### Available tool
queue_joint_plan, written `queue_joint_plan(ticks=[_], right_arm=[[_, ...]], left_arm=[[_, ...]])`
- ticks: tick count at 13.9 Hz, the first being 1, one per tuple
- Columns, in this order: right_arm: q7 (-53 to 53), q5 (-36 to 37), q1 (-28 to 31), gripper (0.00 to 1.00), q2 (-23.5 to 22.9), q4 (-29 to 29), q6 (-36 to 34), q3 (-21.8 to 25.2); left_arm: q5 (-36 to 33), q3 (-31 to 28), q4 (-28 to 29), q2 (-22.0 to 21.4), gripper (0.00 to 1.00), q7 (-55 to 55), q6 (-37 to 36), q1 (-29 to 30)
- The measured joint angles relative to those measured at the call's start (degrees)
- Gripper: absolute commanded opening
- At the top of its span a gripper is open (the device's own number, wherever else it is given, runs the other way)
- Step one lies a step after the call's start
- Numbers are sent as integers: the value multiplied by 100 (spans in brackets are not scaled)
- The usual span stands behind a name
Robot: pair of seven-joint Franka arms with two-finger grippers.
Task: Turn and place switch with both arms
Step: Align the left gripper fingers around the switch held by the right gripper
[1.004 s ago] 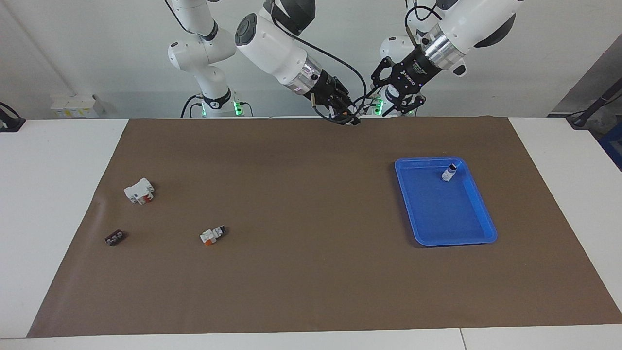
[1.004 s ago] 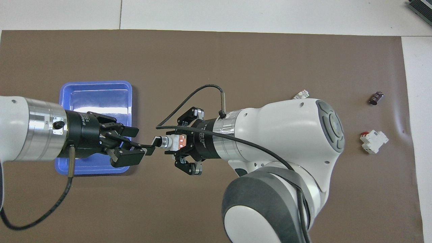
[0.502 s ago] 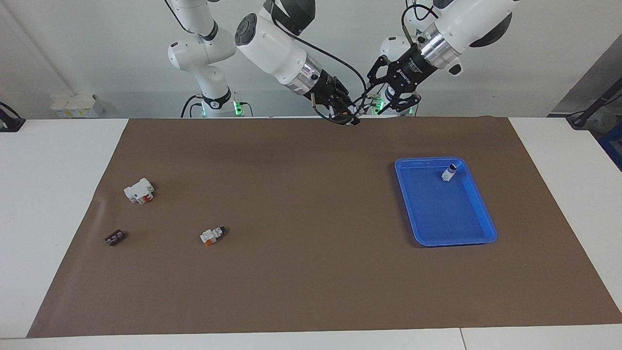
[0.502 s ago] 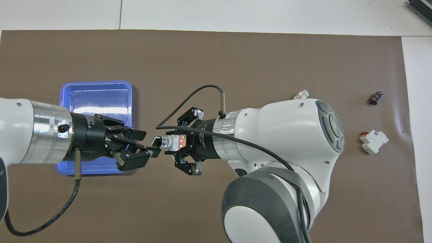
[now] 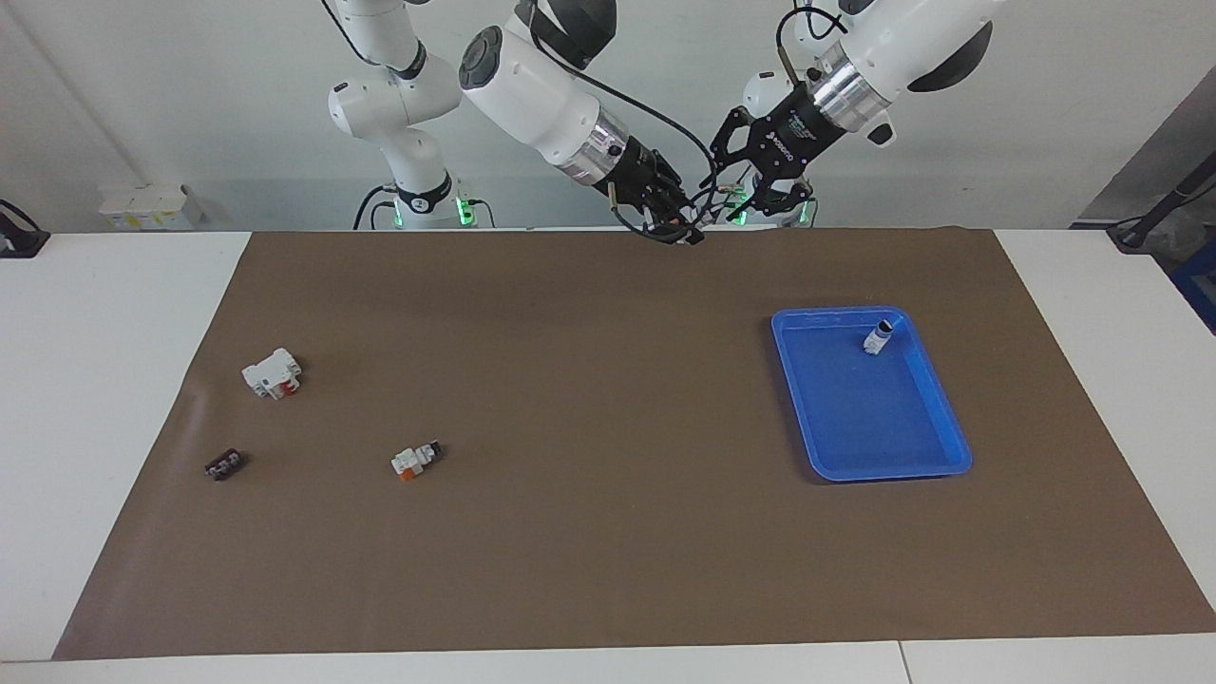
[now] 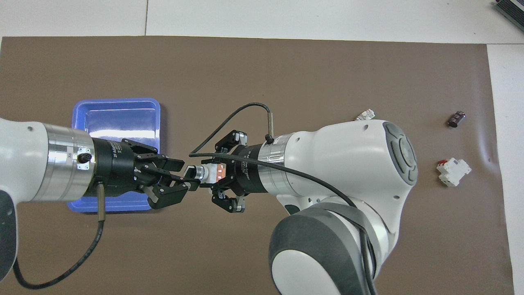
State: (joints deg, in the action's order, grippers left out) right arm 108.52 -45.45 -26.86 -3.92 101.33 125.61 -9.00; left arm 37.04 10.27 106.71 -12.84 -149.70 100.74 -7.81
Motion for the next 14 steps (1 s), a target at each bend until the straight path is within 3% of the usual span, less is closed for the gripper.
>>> queue_joint_plan(ticks=[1, 4, 14], right_arm=[[0, 0, 0, 0, 0, 0, 0, 0], [0, 0, 1, 0, 3, 3, -3, 0], [0, 0, -1, 0, -5, 12, 0, -1]], left_arm=[[0, 0, 3, 0, 27, 3, 7, -7], [-11, -10, 11, 0, 20, 27, 29, -10], [8, -32, 197, -73, 19, 183, 240, -10]])
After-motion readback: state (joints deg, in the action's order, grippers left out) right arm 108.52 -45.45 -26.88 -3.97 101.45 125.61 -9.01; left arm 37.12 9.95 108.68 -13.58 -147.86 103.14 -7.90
